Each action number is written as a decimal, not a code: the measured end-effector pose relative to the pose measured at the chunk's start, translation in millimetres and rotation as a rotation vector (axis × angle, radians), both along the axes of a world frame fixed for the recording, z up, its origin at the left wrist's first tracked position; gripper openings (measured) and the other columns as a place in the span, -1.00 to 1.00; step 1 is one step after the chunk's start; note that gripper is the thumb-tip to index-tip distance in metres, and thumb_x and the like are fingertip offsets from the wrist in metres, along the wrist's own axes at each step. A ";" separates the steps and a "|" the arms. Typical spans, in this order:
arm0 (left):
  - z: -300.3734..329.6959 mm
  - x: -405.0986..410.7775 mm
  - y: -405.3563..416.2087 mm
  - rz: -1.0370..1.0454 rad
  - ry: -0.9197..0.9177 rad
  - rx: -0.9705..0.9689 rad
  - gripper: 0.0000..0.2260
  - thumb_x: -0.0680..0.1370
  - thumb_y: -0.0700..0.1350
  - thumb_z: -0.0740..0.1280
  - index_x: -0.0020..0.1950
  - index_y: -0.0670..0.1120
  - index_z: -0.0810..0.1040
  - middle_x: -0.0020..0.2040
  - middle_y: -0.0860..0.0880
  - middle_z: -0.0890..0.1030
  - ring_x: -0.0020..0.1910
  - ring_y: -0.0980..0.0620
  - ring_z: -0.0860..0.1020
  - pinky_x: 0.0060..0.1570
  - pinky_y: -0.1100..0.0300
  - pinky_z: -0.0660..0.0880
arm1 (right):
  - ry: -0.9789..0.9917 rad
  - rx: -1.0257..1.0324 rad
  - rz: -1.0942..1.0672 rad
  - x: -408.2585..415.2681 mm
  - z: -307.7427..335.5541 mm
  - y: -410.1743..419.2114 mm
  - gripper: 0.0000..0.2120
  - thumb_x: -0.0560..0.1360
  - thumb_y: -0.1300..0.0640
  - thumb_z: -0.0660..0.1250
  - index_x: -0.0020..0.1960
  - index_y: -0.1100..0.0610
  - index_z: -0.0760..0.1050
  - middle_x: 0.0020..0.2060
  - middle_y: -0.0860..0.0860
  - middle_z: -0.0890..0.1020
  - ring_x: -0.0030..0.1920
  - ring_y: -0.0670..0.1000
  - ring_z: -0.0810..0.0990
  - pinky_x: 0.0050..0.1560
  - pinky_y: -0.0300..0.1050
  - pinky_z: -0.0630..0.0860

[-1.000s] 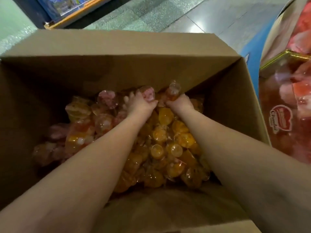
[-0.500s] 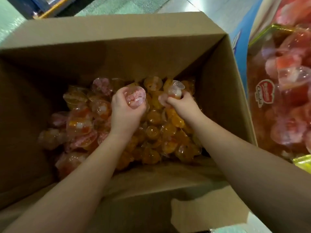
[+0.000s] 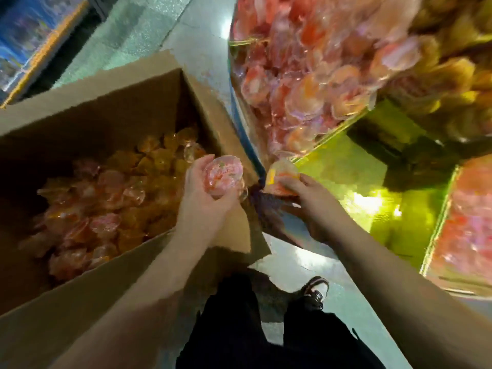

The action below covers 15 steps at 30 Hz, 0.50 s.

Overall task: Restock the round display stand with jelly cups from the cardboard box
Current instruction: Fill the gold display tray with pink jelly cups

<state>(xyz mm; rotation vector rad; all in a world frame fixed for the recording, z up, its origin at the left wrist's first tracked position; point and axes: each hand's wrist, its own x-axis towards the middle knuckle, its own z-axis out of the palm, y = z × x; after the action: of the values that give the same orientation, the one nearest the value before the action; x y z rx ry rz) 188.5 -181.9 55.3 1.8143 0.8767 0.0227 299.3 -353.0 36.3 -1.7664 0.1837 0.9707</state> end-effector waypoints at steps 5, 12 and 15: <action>39.2 44.5 -131.6 -0.158 -0.117 0.016 -0.44 0.50 -0.11 0.48 0.40 0.14 0.29 0.33 0.05 0.45 0.19 0.15 0.50 0.11 0.42 0.42 | 0.012 0.125 -0.171 22.3 38.3 -148.7 -0.88 0.57 0.13 0.33 0.10 0.06 0.50 -0.03 0.01 0.65 -0.01 -0.04 0.63 0.07 -0.08 0.55; 56.6 101.7 -307.4 -0.368 -0.145 -0.056 -0.41 0.48 -0.09 0.51 0.41 0.11 0.31 0.30 0.07 0.44 0.10 0.35 0.50 -0.12 0.62 0.32 | 0.082 0.244 -0.385 39.4 56.2 -336.5 -0.76 0.56 0.26 0.29 0.21 0.10 0.46 -0.09 0.04 0.63 -0.13 -0.01 0.59 -0.01 -0.15 0.51; 61.2 120.7 -365.9 -0.459 -0.118 -0.087 -0.43 0.49 -0.08 0.51 0.37 0.16 0.28 0.30 0.07 0.44 0.21 0.11 0.49 -0.15 0.62 0.36 | 0.094 0.279 -0.442 39.1 59.2 -398.1 -0.69 0.54 0.23 0.33 0.27 0.09 0.48 -0.12 0.08 0.62 -0.10 0.04 0.58 0.07 -0.08 0.50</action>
<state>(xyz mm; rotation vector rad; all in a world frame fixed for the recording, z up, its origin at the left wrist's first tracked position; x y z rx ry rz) 309.2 -547.9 116.4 1.8721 0.3597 -0.1955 338.3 -751.1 95.5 -1.3486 0.4555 0.7162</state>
